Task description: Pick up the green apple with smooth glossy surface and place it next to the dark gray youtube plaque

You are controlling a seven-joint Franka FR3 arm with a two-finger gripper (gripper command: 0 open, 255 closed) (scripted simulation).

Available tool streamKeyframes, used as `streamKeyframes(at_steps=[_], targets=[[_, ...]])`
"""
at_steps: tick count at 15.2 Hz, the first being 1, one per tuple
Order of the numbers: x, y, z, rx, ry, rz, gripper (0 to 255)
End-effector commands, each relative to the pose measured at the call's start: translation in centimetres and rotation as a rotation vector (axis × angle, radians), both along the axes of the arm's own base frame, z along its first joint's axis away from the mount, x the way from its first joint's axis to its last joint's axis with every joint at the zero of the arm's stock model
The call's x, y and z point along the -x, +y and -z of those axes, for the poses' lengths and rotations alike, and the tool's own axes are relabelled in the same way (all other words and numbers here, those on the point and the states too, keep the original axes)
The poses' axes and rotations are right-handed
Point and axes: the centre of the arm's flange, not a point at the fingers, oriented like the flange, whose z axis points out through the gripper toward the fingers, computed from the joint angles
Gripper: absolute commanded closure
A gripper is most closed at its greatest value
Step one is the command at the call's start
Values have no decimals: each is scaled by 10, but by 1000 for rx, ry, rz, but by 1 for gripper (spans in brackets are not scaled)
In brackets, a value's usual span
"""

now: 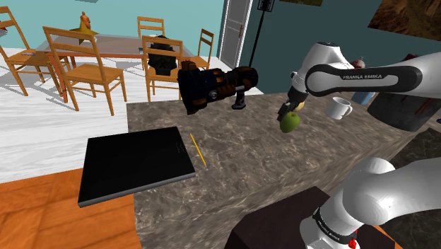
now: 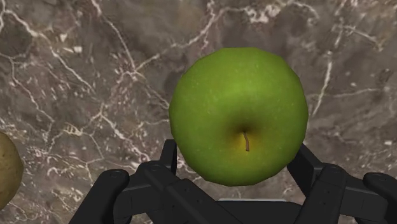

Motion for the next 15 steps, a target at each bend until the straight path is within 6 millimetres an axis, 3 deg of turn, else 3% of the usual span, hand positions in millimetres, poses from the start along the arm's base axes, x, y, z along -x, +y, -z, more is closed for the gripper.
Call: streamKeyframes(at_steps=[1, 9, 15], targets=[[0, 0, 0, 0, 1, 0, 255], [0, 0, 0, 0, 1, 0, 255], [0, 0, -31, 0, 1, 0, 255]])
